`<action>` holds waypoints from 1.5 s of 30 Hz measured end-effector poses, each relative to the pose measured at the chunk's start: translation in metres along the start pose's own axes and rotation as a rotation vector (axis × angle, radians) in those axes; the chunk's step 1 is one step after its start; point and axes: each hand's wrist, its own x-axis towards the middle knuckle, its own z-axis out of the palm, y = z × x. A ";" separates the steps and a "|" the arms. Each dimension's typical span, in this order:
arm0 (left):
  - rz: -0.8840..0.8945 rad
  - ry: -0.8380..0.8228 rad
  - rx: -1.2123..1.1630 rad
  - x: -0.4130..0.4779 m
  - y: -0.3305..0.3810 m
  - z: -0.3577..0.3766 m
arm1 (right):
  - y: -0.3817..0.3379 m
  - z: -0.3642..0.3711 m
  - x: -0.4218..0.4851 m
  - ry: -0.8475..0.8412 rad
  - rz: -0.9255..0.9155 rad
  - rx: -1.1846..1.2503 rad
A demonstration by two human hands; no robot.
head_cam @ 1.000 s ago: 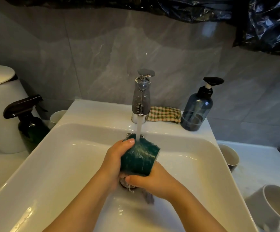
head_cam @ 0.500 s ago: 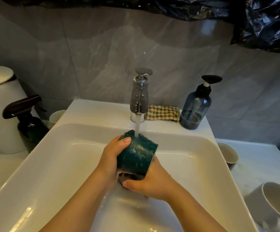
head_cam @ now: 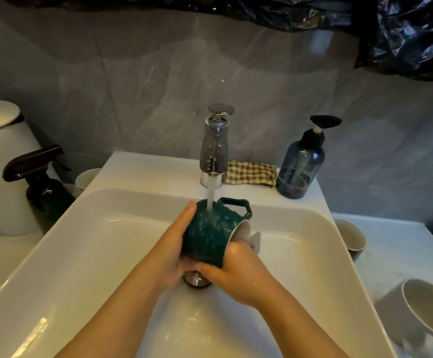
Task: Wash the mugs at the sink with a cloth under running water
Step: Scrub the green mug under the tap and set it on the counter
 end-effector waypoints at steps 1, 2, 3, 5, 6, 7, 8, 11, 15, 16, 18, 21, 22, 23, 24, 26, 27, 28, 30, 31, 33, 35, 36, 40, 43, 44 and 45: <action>0.050 0.054 -0.022 0.002 -0.003 0.003 | 0.000 0.005 0.000 0.008 -0.002 0.053; 0.106 0.103 0.000 0.005 -0.005 0.005 | -0.001 0.008 0.001 0.013 0.014 0.231; 0.169 0.139 0.051 0.007 -0.006 0.004 | -0.002 0.007 0.001 0.000 0.046 0.475; 0.306 0.142 0.150 0.008 -0.008 0.002 | -0.001 0.002 0.004 -0.073 0.126 1.026; 0.358 0.133 0.197 0.007 -0.009 0.000 | 0.000 0.001 0.003 -0.110 0.154 1.240; 0.394 0.125 0.238 0.007 -0.010 -0.002 | 0.001 0.000 0.002 -0.129 0.171 1.365; 0.408 0.110 0.262 0.006 -0.009 -0.004 | 0.002 -0.001 0.003 -0.128 0.180 1.404; 0.271 0.003 0.278 0.004 -0.004 -0.008 | 0.002 -0.009 0.001 -0.089 0.149 1.187; -0.011 -0.031 0.066 -0.002 -0.001 -0.003 | 0.003 -0.014 -0.004 -0.127 0.039 0.232; -0.033 0.007 0.041 -0.002 -0.002 0.000 | 0.004 -0.010 -0.004 -0.137 0.023 0.143; 0.039 0.058 0.091 0.000 -0.004 0.005 | 0.003 -0.003 -0.004 -0.124 0.049 0.315; 0.266 0.091 0.222 0.004 -0.005 0.006 | 0.002 -0.006 0.000 -0.148 0.147 1.071; 0.321 0.077 0.242 0.005 -0.007 0.004 | 0.003 -0.006 0.000 -0.185 0.153 1.237; 0.358 0.060 0.230 0.005 -0.008 0.001 | 0.004 -0.007 -0.001 -0.228 0.134 1.344; 0.382 0.043 0.197 0.005 -0.008 0.000 | 0.004 -0.008 -0.001 -0.276 0.098 1.418; 0.414 0.016 0.155 0.005 -0.008 -0.004 | 0.005 -0.010 -0.001 -0.352 0.048 1.567; 0.428 -0.001 0.162 0.004 -0.007 -0.005 | 0.005 -0.013 0.000 -0.374 0.048 1.651; 0.444 -0.024 0.182 0.003 -0.006 -0.006 | 0.003 -0.015 -0.001 -0.364 0.084 1.717; 0.449 -0.086 0.267 -0.002 -0.003 -0.002 | 0.001 -0.019 0.000 -0.252 0.212 1.692; 0.420 -0.116 0.291 -0.003 -0.002 -0.001 | 0.001 -0.020 -0.001 -0.172 0.272 1.594; 0.320 -0.164 0.251 -0.005 -0.001 0.000 | 0.000 -0.024 -0.002 -0.030 0.273 1.357; 0.174 -0.144 0.152 -0.006 0.001 0.002 | 0.003 -0.023 -0.001 0.038 0.187 0.920; 0.088 -0.100 0.104 -0.004 0.000 0.003 | 0.002 -0.021 -0.002 0.028 0.143 0.588; -0.066 0.168 0.026 0.001 -0.005 0.011 | 0.004 0.002 -0.002 -0.041 0.071 -0.048; 0.227 0.323 0.285 0.007 -0.009 0.009 | -0.006 0.001 0.000 -0.037 0.232 0.957; 0.318 0.320 0.369 0.007 -0.009 0.008 | -0.007 -0.003 0.000 -0.065 0.275 1.317; 0.383 0.302 0.406 0.006 -0.009 0.007 | -0.005 -0.004 0.001 -0.077 0.302 1.558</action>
